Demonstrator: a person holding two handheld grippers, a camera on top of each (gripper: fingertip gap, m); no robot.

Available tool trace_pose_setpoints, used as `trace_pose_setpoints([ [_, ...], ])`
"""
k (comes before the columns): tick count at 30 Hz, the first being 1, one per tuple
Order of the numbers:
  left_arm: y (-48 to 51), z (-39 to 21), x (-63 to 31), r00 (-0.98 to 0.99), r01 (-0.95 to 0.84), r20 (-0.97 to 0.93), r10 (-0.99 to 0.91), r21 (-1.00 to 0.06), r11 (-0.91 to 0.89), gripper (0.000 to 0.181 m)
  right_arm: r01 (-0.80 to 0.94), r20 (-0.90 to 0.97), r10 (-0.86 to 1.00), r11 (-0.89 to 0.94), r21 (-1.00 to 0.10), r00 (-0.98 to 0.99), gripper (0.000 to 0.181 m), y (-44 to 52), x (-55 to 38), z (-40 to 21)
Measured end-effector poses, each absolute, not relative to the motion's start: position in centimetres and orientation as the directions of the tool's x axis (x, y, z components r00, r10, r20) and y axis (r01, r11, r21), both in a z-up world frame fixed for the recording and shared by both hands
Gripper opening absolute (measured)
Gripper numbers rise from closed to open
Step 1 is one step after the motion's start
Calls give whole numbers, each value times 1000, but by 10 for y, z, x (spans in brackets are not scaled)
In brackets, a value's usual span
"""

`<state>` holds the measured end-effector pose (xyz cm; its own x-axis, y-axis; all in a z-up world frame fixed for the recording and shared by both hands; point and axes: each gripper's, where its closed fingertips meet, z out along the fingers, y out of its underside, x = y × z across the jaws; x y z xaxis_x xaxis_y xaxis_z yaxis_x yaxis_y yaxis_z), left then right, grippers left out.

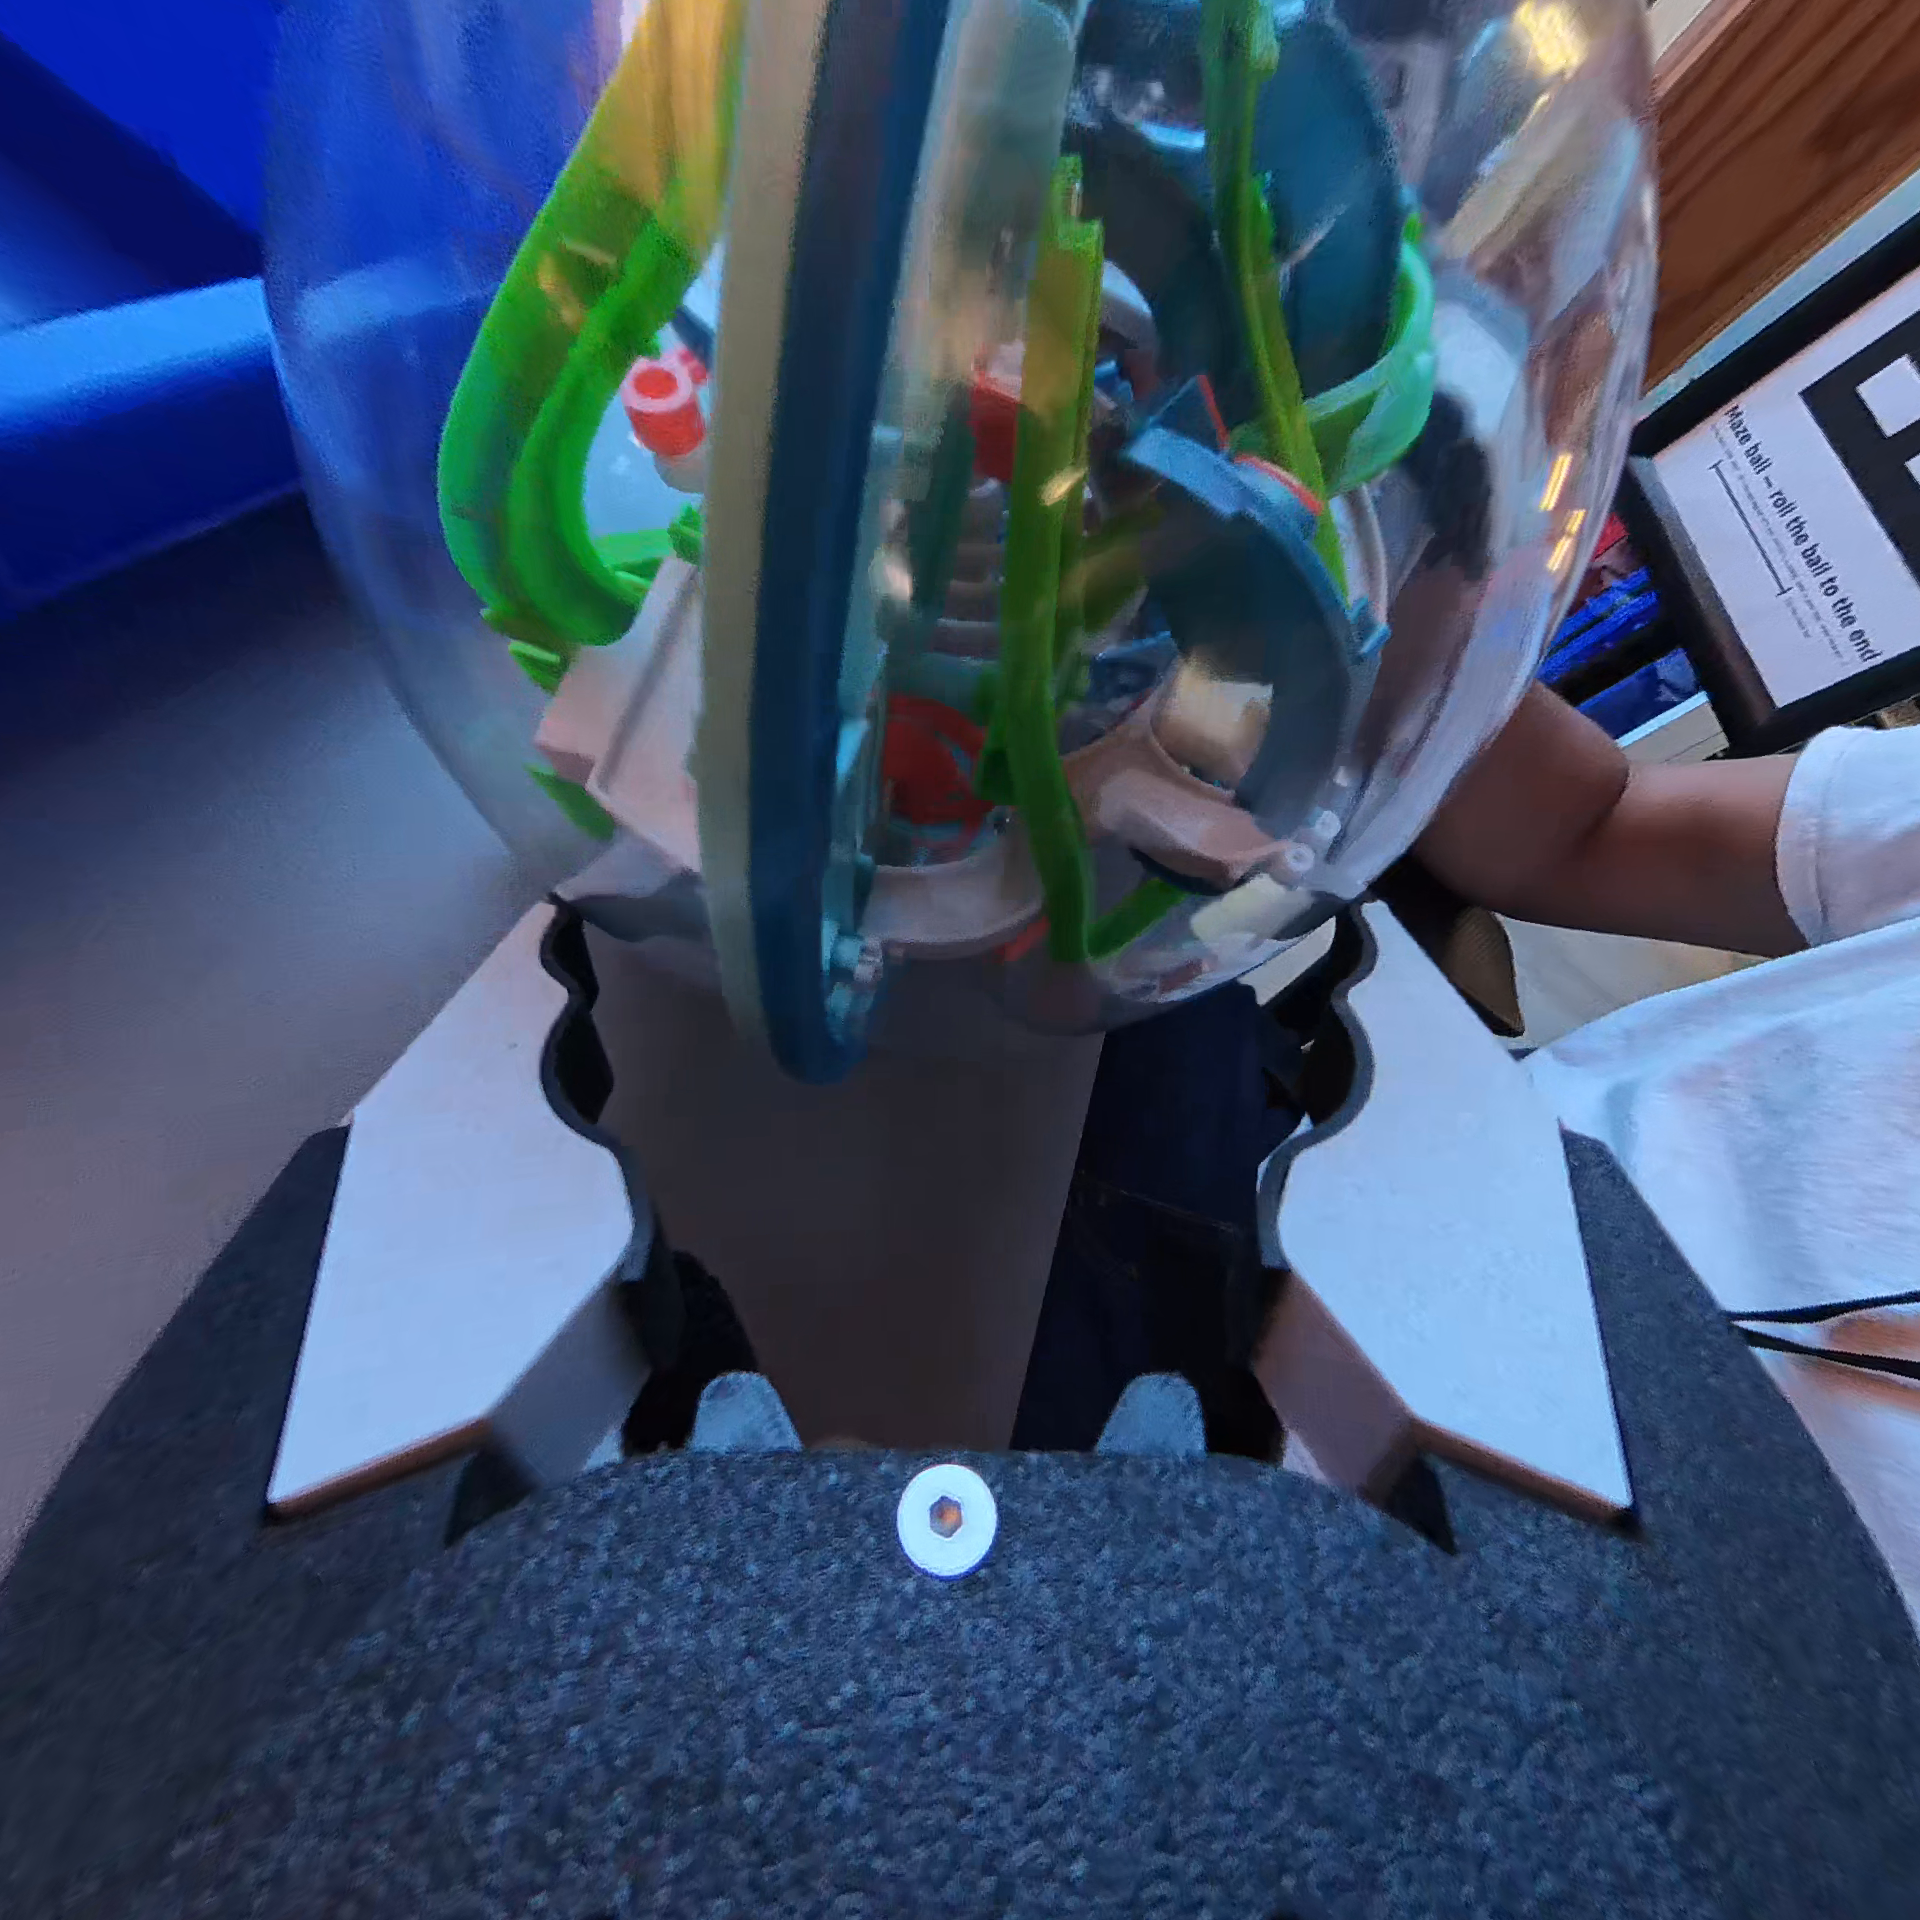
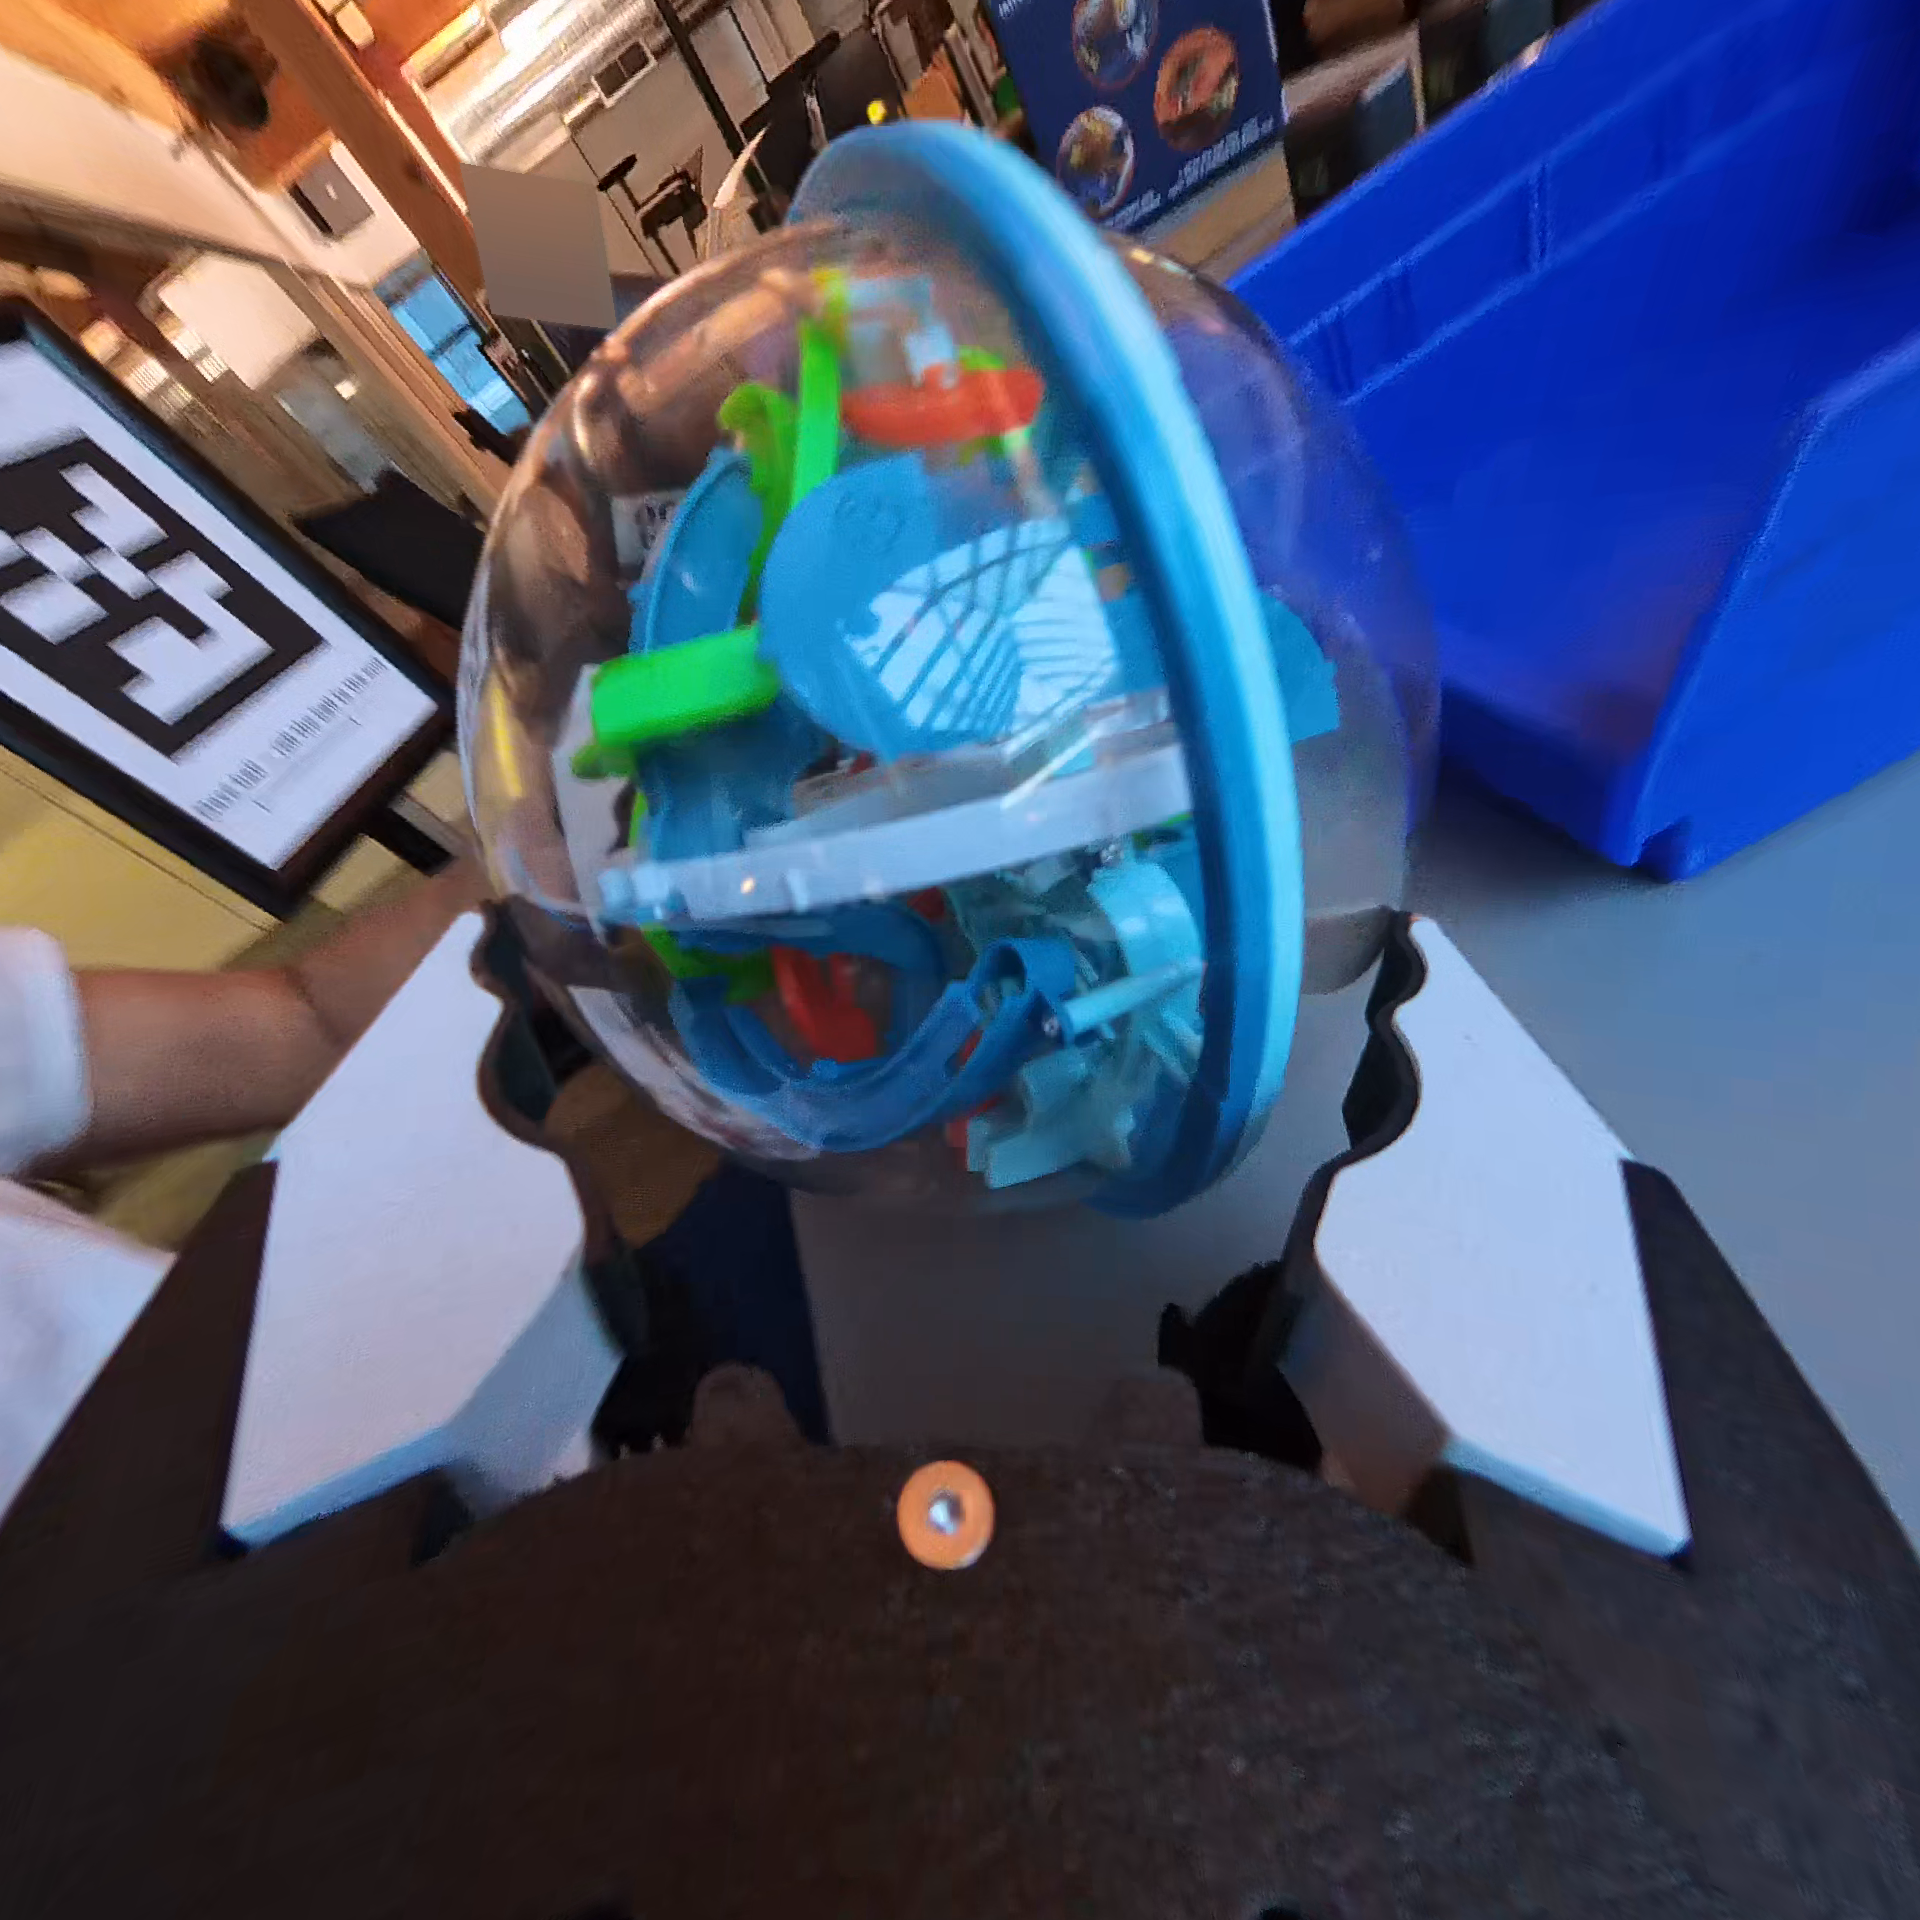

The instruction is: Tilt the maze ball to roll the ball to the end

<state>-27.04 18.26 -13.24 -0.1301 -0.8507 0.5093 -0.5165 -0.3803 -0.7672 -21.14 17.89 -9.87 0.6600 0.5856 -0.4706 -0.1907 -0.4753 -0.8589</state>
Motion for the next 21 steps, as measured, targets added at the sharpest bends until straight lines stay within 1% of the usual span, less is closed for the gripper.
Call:
trace_pose_setpoints([
  [3,181,-134,-271,-144,-516,524,-839,-763,-388,134,-57,-276,650,-337,-940,708,153,176,-211,-103],
  [5,182,-132,-270,-146,-506,526,-838,-767,-394,133,83,-137,669,-287,-954,730,154,172,-209,-110],
  [7,184,-127,-270,-145,-489,540,-829,-768,-414,131,269,43,662,-244,-932,748,153,170,-203,-122],
  [8,185,-124,-269,-144,-480,554,-820,-764,-432,129,327,106,641,-236,-915,760,153,171,-200,-125],
  [9,186,-122,-269,-142,-475,566,-812,-759,-446,127,365,144,615,-250,-897,775,156,173,-198,-129],
  [10,187,-122,-269,-139,-474,574,-807,-754,-455,127,413,192,591,-264,-872,783,154,175,-196,-134],
  [13,187,-121,-268,-132,-464,591,-796,-746,-477,126,543,357,494,-307,-781,793,154,186,-183,-146],
  [15,188,-121,-270,-126,-462,574,-809,-756,-464,125,562,380,479,-325,-760,791,154,187,-182,-150],
  [17,191,-122,-276,-133,-462,504,-853,-793,-397,120,551,354,488,-350,-758,798,153,188,-183,-155],
  [18,196,-123,-280,-129,-454,446,-886,-821,-347,116,544,343,494,-352,-762,799,153,189,-183,-157],
  [19,203,-124,-284,-110,-447,370,-923,-847,-287,117,533,327,499,-355,-768,802,153,189,-184,-158],
  [21,223,-129,-292,-51,-458,157,-986,-881,-116,127,517,306,504,-355,-779,807,153,191,-185,-158],
])
